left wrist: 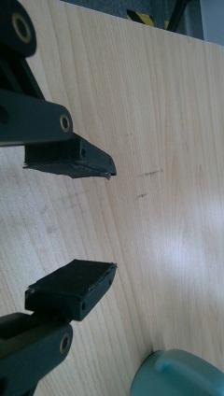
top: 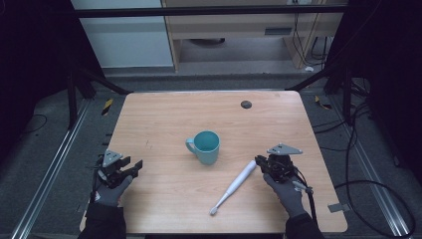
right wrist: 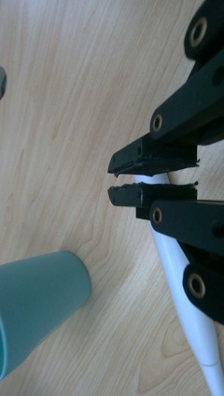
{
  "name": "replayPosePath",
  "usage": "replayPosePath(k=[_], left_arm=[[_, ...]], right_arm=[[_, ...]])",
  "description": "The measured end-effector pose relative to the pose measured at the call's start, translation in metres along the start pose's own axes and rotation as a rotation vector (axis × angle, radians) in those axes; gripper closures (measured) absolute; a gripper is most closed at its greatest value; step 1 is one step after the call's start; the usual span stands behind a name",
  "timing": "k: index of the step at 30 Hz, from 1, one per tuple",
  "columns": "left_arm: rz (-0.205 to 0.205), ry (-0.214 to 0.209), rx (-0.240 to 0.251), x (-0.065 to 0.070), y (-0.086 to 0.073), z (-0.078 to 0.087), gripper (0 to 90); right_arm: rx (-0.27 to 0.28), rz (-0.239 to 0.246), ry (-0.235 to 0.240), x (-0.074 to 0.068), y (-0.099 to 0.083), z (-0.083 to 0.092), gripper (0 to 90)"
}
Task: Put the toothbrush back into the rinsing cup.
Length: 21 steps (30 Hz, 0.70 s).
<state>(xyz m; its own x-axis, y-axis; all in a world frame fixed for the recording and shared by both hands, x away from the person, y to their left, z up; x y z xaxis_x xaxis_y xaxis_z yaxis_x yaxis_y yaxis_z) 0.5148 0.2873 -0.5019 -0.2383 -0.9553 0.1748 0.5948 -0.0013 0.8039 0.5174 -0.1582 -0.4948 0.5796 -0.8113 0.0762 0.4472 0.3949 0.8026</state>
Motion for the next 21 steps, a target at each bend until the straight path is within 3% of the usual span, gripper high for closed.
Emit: replayPosePath(k=[6,21], left_arm=[[-0.004,0.003,-0.005,0.0,0.0,-0.001,46.5],[-0.016,-0.007,-0.015,0.003,-0.002,-0.004,46.6]], right_arm=[[-0.01,-0.006,0.028,-0.002,0.002,-0.011,89.8],[-0.061,0.011,0.066,-0.012,0.004,-0.043,89.8]])
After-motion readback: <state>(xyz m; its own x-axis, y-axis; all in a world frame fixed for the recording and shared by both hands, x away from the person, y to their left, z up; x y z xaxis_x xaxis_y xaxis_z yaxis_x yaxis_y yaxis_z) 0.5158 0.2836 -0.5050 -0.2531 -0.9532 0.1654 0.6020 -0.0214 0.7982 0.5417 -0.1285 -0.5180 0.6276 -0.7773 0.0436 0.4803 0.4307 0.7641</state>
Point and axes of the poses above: each handheld gripper's, and its own axes: z roughly backward along the jaws, y roughly out of its top, x roughly to its right, the point moved 7 cm from there along -z, roughly forward along the jaws, and after that the axes turned 10 degrees about z, right-handed, at the moved point
